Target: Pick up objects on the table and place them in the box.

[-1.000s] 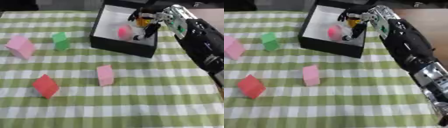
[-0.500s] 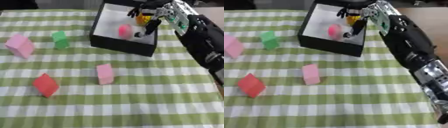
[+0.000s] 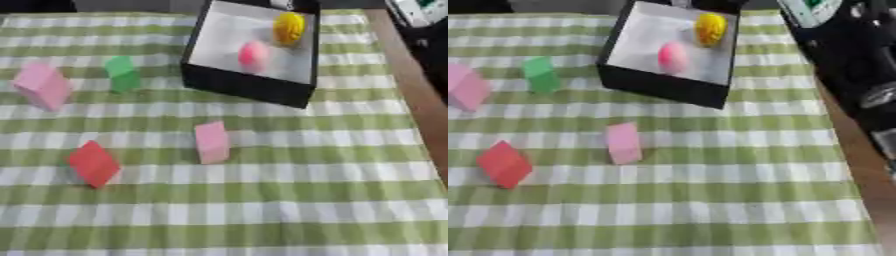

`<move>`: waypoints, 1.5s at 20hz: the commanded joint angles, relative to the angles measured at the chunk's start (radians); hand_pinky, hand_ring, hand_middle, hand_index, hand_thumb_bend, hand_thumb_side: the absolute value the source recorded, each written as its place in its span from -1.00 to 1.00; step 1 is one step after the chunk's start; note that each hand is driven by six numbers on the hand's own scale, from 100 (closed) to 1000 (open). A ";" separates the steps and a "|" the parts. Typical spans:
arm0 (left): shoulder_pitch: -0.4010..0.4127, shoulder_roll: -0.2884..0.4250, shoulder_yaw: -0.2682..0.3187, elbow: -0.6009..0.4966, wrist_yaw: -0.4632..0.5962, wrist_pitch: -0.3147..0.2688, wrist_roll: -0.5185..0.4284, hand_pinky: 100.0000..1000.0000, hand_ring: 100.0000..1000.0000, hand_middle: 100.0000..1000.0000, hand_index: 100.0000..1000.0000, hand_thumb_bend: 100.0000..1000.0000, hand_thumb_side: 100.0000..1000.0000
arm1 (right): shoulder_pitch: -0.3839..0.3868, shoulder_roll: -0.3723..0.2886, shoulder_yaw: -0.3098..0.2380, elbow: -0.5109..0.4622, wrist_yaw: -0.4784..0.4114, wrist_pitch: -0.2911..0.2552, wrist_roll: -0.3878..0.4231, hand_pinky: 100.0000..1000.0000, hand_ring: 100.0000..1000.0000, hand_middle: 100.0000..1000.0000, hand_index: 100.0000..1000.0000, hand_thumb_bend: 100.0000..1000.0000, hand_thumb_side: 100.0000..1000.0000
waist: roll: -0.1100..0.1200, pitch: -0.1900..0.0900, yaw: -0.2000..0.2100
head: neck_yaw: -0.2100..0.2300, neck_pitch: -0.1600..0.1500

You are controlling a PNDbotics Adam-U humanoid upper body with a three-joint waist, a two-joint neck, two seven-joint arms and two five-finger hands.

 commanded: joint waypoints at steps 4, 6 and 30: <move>0.009 0.039 0.010 -0.010 -0.004 -0.001 0.007 0.48 0.57 0.56 0.57 -1.00 0.47 | 0.003 -0.110 0.069 -0.298 -0.098 0.142 0.073 0.81 0.61 0.51 0.77 -0.67 -0.72 | -0.015 -0.043 -0.009 | 0.010 0.007; 0.013 0.042 0.010 -0.009 -0.005 -0.001 0.007 0.48 0.57 0.56 0.57 -1.00 0.47 | 0.016 -0.121 0.088 -0.320 -0.122 0.165 0.085 0.80 0.56 0.47 0.73 -0.72 -0.72 | -0.018 -0.046 -0.011 | 0.015 0.010; 0.024 0.041 0.007 -0.007 -0.004 0.000 0.004 0.48 0.58 0.55 0.57 -1.00 0.48 | 0.102 0.050 0.251 -0.323 -0.007 0.292 0.283 0.89 0.71 0.60 0.81 -0.79 -0.11 | -0.017 -0.045 -0.015 | 0.017 0.021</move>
